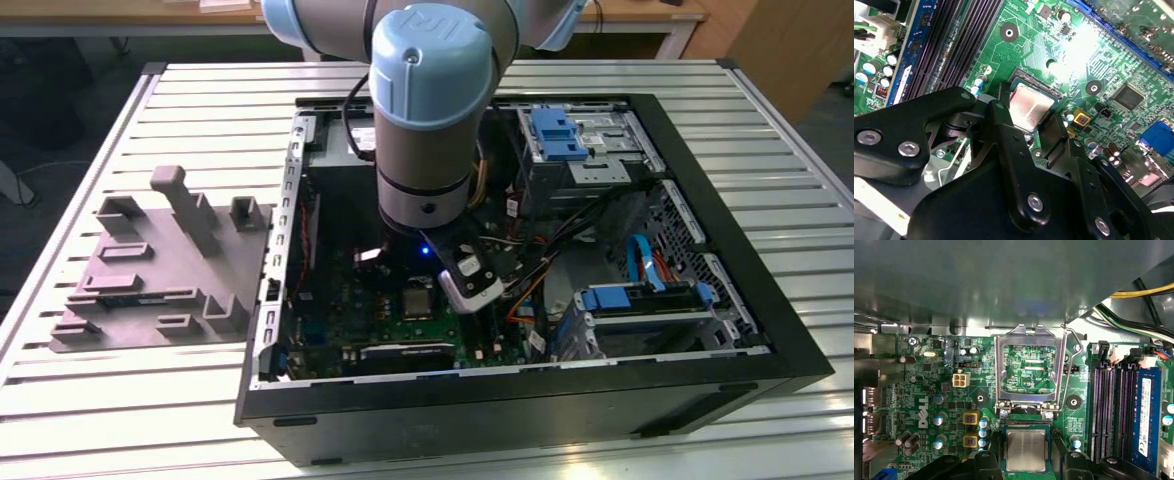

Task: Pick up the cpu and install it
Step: 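Place the cpu into insertion slot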

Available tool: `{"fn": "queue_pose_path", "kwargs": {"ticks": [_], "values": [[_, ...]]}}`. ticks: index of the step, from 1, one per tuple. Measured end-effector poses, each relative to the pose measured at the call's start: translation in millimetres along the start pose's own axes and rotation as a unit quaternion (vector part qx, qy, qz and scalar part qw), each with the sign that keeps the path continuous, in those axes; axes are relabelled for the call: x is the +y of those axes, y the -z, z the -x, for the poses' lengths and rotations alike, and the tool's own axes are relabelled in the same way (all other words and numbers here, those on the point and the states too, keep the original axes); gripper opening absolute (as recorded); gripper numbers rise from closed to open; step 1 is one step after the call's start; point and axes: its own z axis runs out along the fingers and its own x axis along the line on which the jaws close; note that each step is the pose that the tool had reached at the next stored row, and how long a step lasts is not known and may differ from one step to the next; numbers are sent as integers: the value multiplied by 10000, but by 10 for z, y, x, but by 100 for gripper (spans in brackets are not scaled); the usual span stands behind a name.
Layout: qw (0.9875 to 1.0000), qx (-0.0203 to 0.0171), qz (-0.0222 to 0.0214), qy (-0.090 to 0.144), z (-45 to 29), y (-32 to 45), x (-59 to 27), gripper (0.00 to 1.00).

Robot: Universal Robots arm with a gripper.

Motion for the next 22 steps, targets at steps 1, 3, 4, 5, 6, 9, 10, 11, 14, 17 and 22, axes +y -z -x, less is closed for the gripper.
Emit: {"fn": "queue_pose_path", "kwargs": {"ticks": [1, 3, 4, 5, 6, 9, 10, 11, 14, 17, 22], "values": [[10000, 0, 1, 0, 0, 0, 0, 47], [10000, 0, 1, 0, 0, 0, 0, 47], [10000, 0, 1, 0, 0, 0, 0, 47], [10000, 1, 2, 0, 0, -1, 0, 48], [10000, 3, 2, -1, -2, -1, 1, 48], [10000, -4, 9, 0, 2, -9, 3, 60], [10000, 0, 2, 0, 1, -2, 1, 60], [10000, 1, 1, 0, 1, 1, 0, 60], [10000, 1, 51, 1, 0, 56, -1, 60], [10000, -2, 99, 2, 0, 54, 0, 60], [9999, 0, 106, 2, 4, 37, -2, 45]]}}
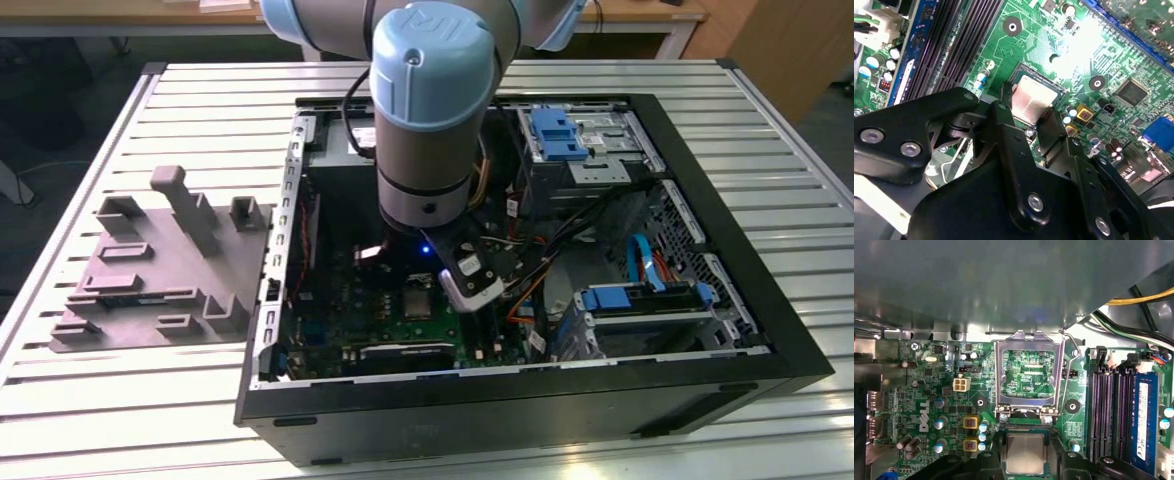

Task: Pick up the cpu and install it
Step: 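Place the cpu into insertion slot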

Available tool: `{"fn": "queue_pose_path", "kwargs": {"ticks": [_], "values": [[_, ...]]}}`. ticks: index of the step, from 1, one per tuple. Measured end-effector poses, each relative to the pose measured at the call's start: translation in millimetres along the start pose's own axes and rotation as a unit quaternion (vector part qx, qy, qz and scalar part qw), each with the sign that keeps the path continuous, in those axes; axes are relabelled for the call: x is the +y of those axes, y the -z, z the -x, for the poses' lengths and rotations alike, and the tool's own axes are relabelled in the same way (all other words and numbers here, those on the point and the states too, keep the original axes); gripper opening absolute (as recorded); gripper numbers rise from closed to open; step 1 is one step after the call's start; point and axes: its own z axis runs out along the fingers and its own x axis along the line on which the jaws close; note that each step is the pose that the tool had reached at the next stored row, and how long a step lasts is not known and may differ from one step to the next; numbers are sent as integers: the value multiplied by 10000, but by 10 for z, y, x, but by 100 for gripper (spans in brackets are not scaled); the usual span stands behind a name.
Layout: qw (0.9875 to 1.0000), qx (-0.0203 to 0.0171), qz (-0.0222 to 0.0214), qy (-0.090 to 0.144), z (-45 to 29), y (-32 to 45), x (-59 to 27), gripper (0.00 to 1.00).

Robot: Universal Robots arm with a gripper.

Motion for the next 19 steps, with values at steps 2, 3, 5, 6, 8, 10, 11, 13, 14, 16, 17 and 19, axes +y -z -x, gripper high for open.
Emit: {"fn": "queue_pose_path", "kwargs": {"ticks": [2, 3, 5, 6, 8, 10, 11, 13, 14, 16, 17, 19], "values": [[10000, -1, 1, 0, 1, -1, 1, 45], [10000, -1, 2, 0, 1, -2, 1, 45], [10000, -1, 2, 0, 1, -2, 1, 45], [10000, -1, 2, 0, 1, -2, 1, 45], [10000, -1, 2, 0, 1, -2, 1, 45], [10000, -2, 3, 0, 2, -3, 1, 46], [10000, -3, 5, 0, 2, -4, 2, 46], [10000, 1, 2, 0, 3, 5, 1, 52], [10000, 2, 3, 0, 3, 14, 1, 52], [10000, 4, 2, 0, 2, 48, 1, 52], [10000, 6, 2, 0, 1, 70, 2, 52], [10000, 11, 0, 0, 0, 118, 2, 52]]}}
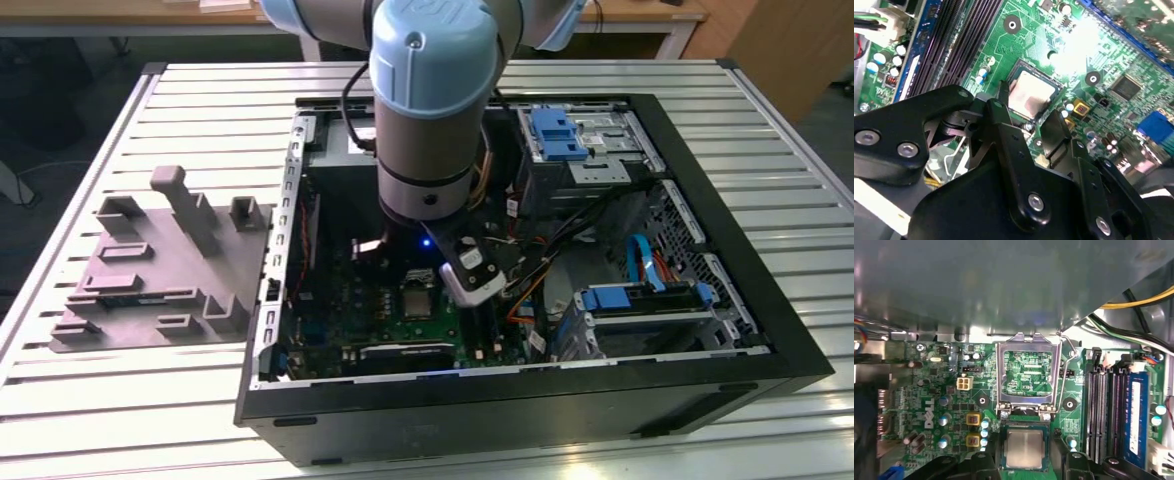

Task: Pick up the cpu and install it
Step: 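Place the cpu into insertion slot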

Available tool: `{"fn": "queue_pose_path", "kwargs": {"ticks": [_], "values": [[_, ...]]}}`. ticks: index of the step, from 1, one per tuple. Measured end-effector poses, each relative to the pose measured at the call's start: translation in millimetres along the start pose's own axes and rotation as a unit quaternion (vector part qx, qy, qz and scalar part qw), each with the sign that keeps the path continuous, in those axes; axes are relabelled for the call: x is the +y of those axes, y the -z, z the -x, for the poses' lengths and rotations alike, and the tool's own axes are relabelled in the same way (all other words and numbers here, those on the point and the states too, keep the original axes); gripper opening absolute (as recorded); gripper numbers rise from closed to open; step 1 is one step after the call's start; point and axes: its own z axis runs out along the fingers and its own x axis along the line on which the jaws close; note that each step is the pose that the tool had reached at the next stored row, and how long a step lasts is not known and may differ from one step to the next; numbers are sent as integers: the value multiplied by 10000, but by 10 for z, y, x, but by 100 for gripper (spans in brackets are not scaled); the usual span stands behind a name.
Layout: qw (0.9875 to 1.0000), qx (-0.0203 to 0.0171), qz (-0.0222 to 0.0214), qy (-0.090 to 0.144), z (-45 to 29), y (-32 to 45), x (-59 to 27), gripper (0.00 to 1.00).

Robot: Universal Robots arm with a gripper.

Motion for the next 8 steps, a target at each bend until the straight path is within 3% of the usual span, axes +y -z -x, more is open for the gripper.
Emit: {"fn": "queue_pose_path", "kwargs": {"ticks": [4, 7, 8], "values": [[10000, 3, 0, 0, -1, 48, 1, 51], [10000, 3, 0, 0, -1, 48, 1, 33], [10000, 4, 0, 0, -1, 49, 1, 33]]}}
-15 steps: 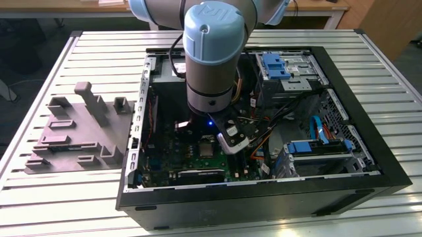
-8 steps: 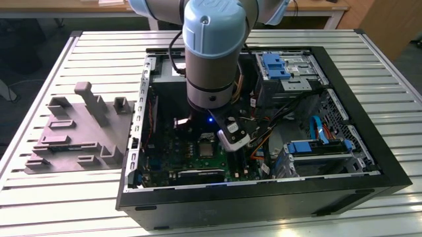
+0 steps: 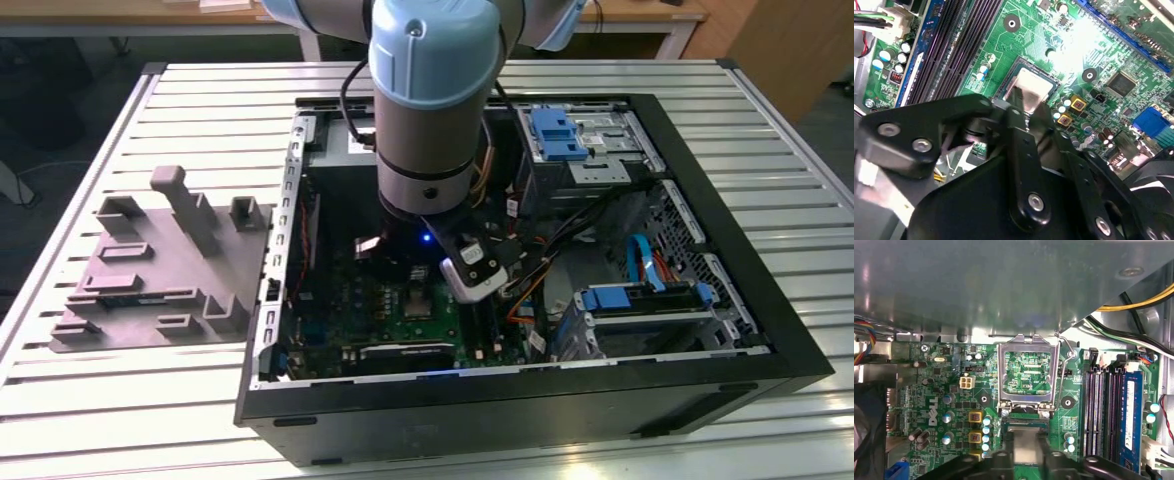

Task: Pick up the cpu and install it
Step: 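Place the cpu into insertion slot, then close the cpu cover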

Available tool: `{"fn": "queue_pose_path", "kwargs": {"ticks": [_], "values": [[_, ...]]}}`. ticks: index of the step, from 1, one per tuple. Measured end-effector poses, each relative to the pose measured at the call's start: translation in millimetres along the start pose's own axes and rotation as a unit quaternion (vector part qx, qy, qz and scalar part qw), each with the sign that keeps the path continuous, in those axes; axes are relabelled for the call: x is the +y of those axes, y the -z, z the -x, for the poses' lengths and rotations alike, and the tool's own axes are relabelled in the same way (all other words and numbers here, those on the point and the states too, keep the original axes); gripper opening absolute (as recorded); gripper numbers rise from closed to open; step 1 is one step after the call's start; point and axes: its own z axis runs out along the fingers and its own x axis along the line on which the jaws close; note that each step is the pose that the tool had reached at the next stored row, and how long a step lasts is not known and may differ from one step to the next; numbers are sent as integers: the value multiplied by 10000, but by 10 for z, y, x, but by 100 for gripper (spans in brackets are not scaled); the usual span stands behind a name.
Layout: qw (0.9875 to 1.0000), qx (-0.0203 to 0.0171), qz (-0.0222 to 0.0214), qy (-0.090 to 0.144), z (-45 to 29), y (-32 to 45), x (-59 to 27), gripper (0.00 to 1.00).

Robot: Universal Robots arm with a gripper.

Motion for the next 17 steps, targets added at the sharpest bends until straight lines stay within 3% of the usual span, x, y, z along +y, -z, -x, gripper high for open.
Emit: {"fn": "queue_pose_path", "kwargs": {"ticks": [5, 17], "values": [[10000, 0, 0, 0, 0, 1, 0, 11], [10000, 0, 0, 0, 0, 5, 0, 11]]}}
